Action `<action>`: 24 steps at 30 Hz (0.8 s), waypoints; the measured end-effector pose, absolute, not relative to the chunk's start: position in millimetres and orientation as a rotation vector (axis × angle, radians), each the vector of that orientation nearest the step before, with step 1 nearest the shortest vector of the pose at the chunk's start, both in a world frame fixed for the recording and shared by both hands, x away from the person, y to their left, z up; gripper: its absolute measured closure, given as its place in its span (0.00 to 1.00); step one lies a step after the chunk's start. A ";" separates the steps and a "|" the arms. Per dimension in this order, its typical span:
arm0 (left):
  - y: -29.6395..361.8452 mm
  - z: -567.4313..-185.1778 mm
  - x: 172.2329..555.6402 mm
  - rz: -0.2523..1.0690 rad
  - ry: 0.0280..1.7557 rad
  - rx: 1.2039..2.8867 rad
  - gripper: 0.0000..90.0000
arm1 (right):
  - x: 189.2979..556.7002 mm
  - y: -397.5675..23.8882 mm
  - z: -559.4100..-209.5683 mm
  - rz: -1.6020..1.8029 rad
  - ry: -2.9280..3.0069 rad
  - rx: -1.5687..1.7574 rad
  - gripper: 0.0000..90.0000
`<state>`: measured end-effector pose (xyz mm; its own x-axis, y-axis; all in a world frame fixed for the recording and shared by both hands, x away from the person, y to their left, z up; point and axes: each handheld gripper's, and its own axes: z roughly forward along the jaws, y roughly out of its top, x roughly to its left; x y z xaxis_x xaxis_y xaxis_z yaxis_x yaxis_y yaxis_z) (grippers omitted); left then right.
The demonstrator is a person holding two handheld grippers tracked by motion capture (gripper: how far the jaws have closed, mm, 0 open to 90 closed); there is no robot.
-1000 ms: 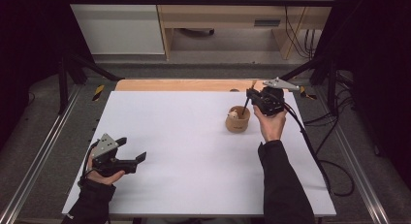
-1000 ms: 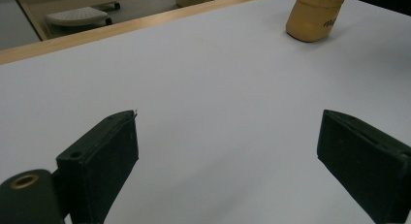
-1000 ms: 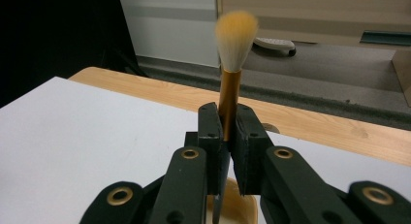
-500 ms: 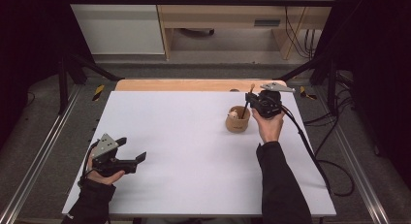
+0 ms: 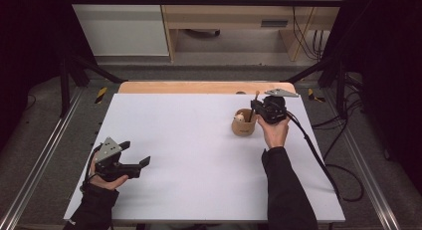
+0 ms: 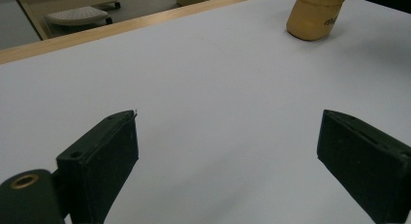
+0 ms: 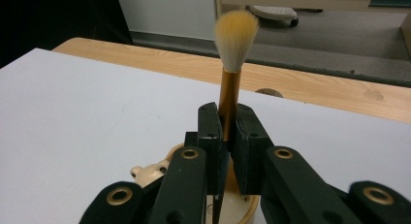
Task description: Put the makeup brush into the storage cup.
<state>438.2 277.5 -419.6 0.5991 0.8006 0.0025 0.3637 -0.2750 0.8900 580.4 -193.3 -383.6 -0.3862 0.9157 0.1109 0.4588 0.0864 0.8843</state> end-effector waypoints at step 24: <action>277.7 -420.1 438.7 0.575 0.938 1.874 0.08 | 585.2 -191.9 -393.3 1.208 1.927 1.378 0.92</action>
<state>438.7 277.7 -420.1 0.5987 0.8010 0.0018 0.3651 -0.2749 0.8895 585.2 -191.9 -393.3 -0.3791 0.9191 0.1076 0.4973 0.1043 0.8613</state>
